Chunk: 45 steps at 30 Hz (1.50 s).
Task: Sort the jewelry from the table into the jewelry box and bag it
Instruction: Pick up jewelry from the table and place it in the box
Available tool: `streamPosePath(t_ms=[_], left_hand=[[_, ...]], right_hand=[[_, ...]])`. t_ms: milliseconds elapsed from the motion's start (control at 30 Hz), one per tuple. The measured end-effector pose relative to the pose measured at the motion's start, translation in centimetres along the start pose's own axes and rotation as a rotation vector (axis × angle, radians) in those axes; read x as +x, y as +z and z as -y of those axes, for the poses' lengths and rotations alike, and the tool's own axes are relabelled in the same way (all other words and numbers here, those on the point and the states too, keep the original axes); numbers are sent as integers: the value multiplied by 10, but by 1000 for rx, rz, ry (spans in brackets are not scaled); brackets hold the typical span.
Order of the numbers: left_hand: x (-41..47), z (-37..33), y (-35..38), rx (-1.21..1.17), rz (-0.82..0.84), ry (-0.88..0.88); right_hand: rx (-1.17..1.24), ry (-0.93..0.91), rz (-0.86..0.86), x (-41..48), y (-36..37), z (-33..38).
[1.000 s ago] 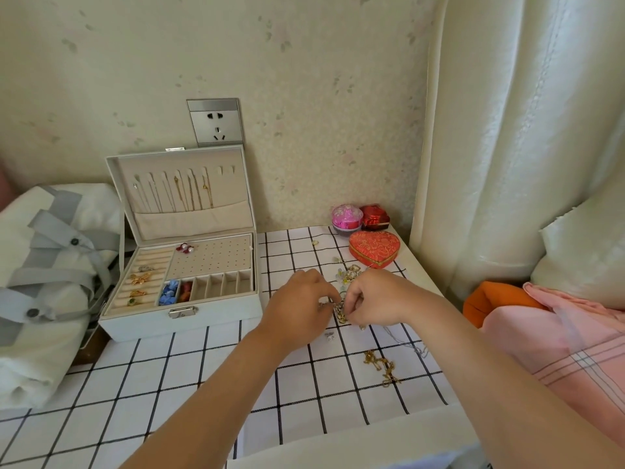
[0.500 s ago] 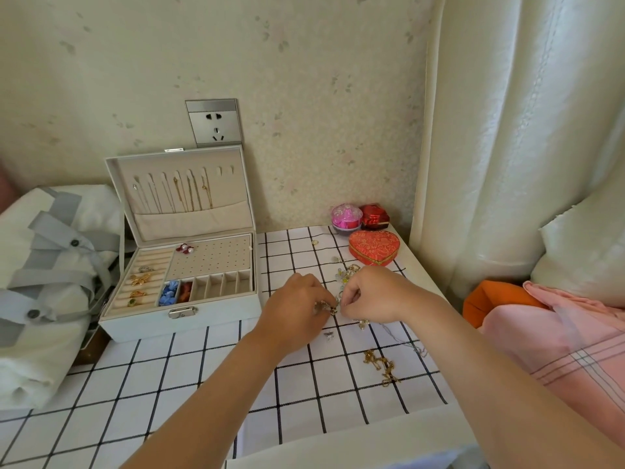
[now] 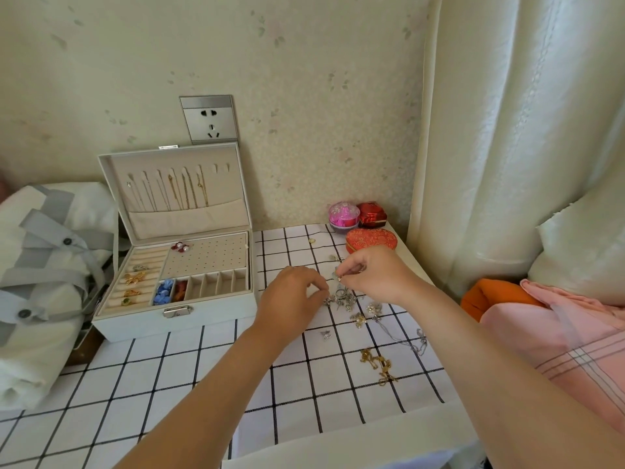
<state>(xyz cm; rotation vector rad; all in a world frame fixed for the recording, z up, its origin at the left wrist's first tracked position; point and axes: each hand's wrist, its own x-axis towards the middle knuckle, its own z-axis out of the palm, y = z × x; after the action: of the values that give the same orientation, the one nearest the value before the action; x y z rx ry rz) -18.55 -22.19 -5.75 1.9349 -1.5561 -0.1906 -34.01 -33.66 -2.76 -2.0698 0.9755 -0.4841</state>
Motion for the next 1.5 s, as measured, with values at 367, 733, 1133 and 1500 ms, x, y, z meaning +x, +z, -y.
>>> streamPosePath(t_ms=[367, 733, 1133, 1500], left_hand=[[7, -6, -22, -330, -157, -88], [-9, 11, -68, -502, -177, -79], [-31, 55, -128, -452, -170, -138], [-45, 108, -178, -282, -73, -86]], right_hand=[[207, 30, 52, 2, 10, 32], [589, 62, 153, 2, 38, 67], [766, 61, 78, 0, 96, 121], [653, 44, 46, 8, 153, 160]])
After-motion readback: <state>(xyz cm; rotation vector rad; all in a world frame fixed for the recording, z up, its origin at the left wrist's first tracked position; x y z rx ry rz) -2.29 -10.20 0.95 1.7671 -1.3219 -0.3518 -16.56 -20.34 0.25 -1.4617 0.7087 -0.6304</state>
